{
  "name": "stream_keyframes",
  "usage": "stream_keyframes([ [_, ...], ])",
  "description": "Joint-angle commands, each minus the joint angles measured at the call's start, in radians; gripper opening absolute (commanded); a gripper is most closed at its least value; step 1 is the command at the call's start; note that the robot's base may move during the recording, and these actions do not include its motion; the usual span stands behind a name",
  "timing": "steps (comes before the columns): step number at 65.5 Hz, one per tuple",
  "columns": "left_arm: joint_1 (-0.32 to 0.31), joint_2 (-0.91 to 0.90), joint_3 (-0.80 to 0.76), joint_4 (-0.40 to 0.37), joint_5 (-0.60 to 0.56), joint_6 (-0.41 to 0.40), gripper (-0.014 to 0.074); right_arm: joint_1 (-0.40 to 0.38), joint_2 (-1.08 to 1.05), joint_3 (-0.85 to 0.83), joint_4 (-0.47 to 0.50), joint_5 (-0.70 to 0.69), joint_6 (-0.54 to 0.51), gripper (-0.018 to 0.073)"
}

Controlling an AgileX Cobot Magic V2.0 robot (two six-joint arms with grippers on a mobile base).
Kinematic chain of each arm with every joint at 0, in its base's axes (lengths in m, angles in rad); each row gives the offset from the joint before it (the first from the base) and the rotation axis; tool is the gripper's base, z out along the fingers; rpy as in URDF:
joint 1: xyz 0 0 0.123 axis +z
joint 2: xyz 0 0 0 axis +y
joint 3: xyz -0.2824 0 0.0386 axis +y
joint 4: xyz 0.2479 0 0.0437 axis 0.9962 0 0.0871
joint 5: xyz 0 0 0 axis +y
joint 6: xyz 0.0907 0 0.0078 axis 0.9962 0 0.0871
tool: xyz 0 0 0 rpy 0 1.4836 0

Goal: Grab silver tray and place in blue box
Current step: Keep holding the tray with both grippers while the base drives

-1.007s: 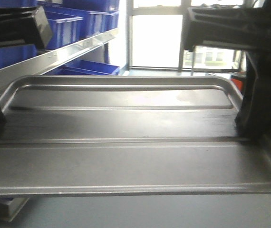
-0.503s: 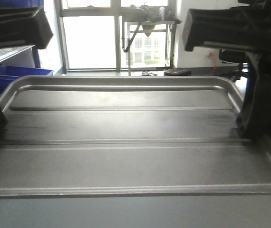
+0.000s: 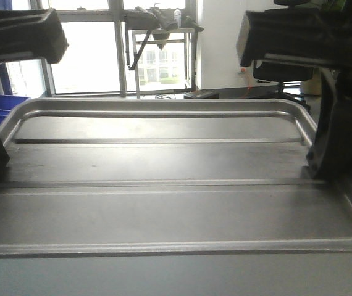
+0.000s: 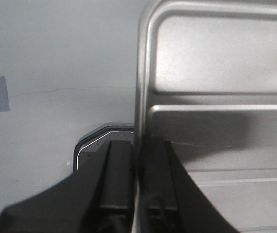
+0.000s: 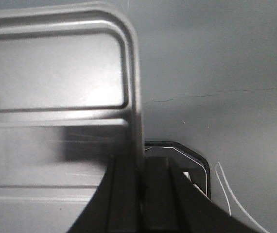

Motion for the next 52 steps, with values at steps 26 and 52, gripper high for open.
stream_keyframes([
  [26, -0.004, -0.027, -0.022, 0.035, 0.027, 0.001, -0.0015, -0.01, -0.024, -0.032, -0.054, 0.021, -0.001, 0.0052],
  [52, -0.004, -0.027, -0.022, 0.035, 0.027, 0.001, -0.0015, -0.01, -0.024, -0.032, -0.054, 0.021, -0.001, 0.0052],
])
